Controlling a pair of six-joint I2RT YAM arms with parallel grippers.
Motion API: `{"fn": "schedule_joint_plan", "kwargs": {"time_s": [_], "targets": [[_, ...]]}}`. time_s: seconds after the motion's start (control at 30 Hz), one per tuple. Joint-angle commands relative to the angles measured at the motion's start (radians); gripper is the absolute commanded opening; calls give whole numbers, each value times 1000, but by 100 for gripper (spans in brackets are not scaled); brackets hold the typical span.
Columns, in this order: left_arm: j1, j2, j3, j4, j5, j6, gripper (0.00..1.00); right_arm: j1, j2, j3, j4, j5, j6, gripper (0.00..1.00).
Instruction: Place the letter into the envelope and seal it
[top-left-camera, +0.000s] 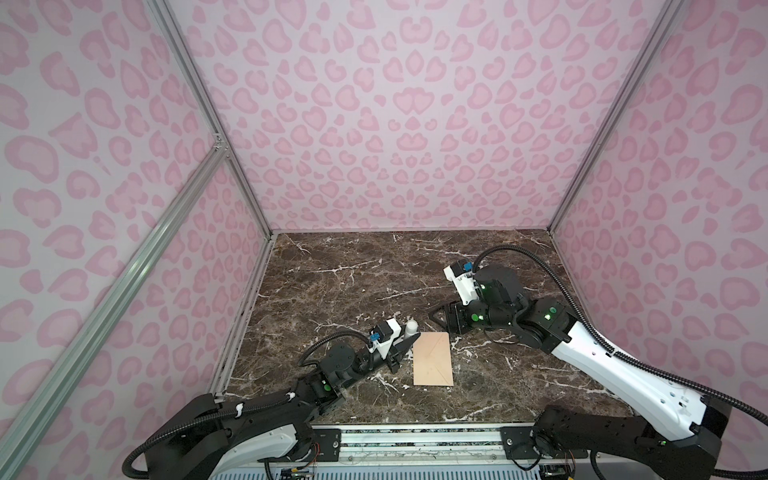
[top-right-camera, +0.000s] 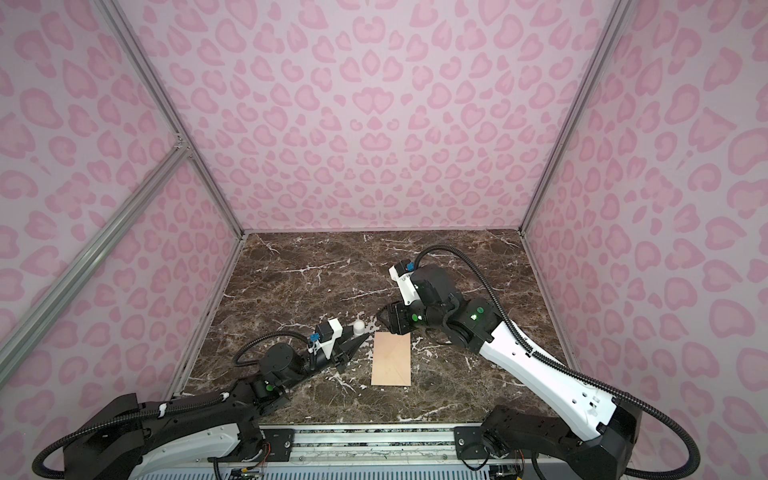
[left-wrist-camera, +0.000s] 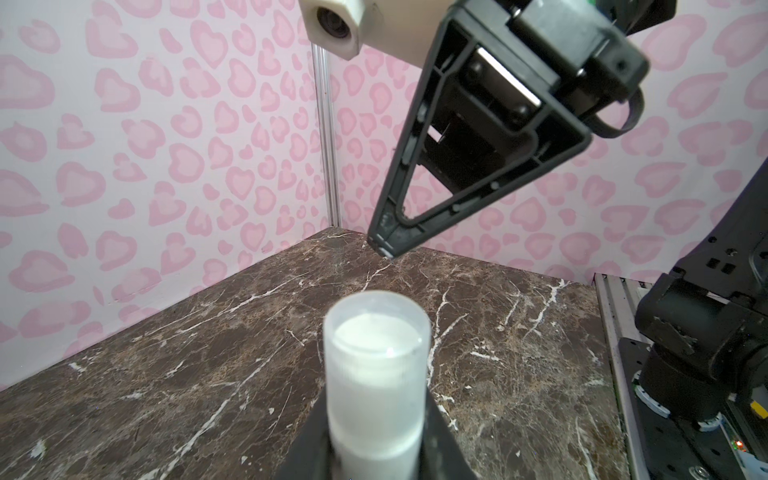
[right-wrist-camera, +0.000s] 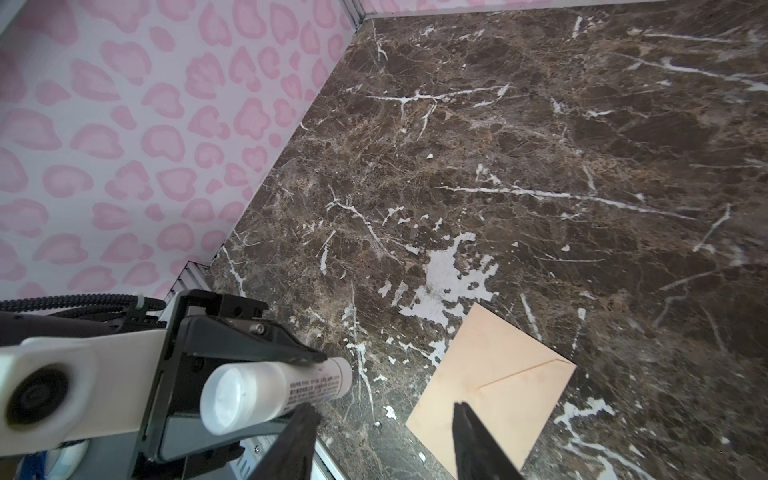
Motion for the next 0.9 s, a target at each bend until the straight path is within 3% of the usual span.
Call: {"fn": "schedule_joint_plan", "kwargs": {"time_s": [0.0,0.47,0.87], "targets": [[1,-11,-2,2,-5,-9,4,0,-5,-12,123,-84,40,55],[1,-9,20,-3,-2,4,4,37,49,25,120,-132,38,56],[1,-12,29,18,-10,16,4,85,113,30,10,-60,-33,50]]}}
